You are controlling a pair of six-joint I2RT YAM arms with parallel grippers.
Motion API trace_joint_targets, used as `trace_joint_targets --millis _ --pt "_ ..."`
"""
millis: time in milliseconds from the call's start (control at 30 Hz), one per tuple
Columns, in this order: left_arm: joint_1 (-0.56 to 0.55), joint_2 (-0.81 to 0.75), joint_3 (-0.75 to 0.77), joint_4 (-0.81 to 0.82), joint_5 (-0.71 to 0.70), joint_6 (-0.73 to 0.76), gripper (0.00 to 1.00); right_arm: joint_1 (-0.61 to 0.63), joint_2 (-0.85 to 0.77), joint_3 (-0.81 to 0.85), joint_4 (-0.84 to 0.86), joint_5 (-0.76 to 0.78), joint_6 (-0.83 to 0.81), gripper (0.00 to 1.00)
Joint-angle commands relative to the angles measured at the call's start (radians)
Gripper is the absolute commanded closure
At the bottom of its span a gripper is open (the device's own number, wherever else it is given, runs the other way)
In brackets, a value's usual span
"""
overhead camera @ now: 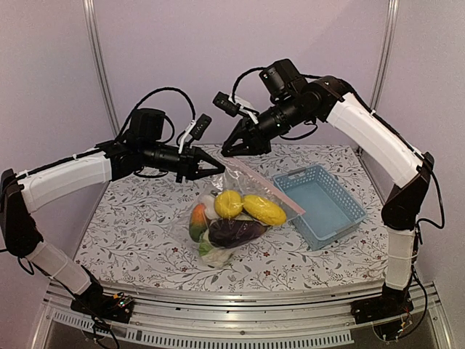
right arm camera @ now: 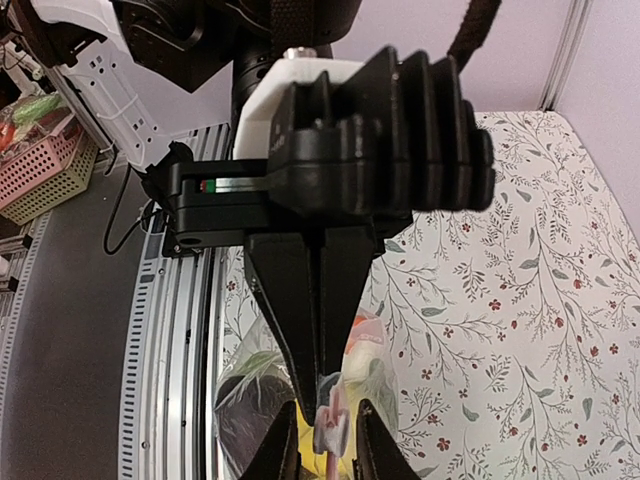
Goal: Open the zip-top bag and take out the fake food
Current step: Pick up the zipper from the zipper food storage bag.
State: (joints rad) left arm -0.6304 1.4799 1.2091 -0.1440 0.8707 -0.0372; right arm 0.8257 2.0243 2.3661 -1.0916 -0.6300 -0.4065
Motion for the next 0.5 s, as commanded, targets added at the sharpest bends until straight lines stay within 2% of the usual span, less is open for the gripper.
trace_joint_targets --millis 0,367,467 --pt "-0.006 0.002 0.007 0.005 -0.002 0.005 1.0 0.006 -0.003 -0.004 -0.007 0.011 0.005 0.82" --pt "-0.004 -0.001 0.007 0.003 -0.007 0.007 1.0 0.01 -0.001 -0.024 -0.014 0.032 -0.012 0.8" --pt "-0.002 -0.001 0.008 0.003 -0.005 0.005 1.0 0.01 0.0 -0.026 -0.015 0.039 -0.014 0.86"
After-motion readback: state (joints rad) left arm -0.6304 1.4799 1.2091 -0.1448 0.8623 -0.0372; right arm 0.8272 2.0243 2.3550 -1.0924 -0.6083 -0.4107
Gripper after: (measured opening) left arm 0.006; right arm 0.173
